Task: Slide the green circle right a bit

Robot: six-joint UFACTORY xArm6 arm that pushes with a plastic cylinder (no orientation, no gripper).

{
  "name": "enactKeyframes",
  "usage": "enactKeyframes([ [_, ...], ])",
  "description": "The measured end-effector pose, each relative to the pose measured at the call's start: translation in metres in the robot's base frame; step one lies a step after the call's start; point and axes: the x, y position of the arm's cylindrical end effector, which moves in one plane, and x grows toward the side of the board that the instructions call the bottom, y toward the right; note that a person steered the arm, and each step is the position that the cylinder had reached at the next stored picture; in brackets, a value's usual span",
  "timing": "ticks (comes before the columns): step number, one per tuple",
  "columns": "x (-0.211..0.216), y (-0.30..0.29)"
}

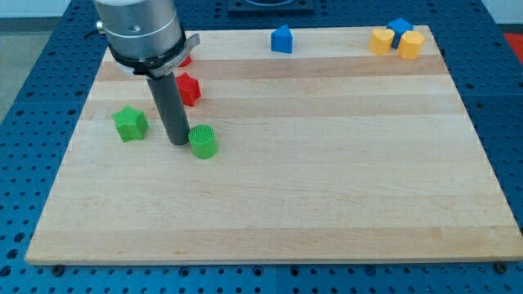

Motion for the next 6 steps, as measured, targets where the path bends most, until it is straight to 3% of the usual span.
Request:
enactKeyframes([
  [1, 0.000, 0.027],
  [6, -0.017, 0.041],
])
